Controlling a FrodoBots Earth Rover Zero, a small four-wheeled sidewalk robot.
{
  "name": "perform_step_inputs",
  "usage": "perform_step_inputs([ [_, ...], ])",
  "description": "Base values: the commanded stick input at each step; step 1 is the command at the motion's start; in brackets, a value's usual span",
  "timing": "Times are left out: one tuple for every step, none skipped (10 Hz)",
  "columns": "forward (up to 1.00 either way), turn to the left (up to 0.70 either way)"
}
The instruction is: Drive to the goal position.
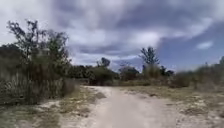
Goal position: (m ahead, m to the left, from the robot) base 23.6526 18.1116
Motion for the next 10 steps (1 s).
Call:
perform_step_inputs([
  [0.85,0.00],
  [0.85,0.00],
  [0.85,0.00],
  [0.85,0.00],
  [0.85,0.00],
  [0.85,0.00],
  [0.85,0.00],
  [0.85,0.00],
  [0.85,0.00],
  [0.85,0.00],
])
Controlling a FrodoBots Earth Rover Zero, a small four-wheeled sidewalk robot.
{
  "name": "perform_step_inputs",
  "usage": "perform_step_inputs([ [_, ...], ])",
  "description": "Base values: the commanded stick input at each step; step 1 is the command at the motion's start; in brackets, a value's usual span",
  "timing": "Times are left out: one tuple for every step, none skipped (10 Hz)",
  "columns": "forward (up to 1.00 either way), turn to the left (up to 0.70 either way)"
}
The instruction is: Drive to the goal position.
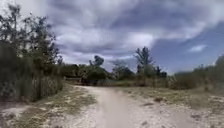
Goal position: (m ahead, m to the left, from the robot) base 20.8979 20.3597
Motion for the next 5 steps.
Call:
perform_step_inputs([
  [0.85,0.00],
  [0.85,0.00],
  [0.85,0.00],
  [0.85,0.00],
  [0.85,0.00],
])
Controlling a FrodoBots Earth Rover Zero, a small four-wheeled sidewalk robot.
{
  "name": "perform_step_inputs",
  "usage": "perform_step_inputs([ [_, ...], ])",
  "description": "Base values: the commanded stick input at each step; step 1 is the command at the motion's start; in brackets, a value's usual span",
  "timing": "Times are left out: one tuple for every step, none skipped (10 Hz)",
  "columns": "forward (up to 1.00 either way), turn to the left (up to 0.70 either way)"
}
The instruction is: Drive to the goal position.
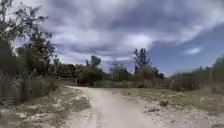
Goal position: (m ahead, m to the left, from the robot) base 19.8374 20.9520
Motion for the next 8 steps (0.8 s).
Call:
perform_step_inputs([
  [0.85,0.00],
  [0.85,0.00],
  [0.85,0.00],
  [0.85,0.00],
  [0.85,0.00],
  [0.85,0.00],
  [0.85,0.00],
  [0.85,0.00],
])
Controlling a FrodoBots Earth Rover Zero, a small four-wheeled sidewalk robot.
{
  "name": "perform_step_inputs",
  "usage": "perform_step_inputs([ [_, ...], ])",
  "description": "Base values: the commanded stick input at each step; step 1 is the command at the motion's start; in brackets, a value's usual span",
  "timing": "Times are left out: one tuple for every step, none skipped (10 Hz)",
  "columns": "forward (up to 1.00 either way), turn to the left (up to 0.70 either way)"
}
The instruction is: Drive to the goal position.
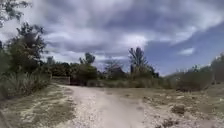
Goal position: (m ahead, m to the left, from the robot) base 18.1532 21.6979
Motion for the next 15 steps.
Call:
perform_step_inputs([
  [0.85,0.00],
  [0.85,0.00],
  [0.85,0.00],
  [0.85,0.00],
  [0.85,0.00],
  [0.85,0.03],
  [0.85,0.09],
  [0.85,0.25],
  [0.85,0.34],
  [0.85,0.34],
  [0.85,0.23],
  [0.85,0.09],
  [0.85,0.00],
  [0.85,0.00],
  [0.85,0.00],
])
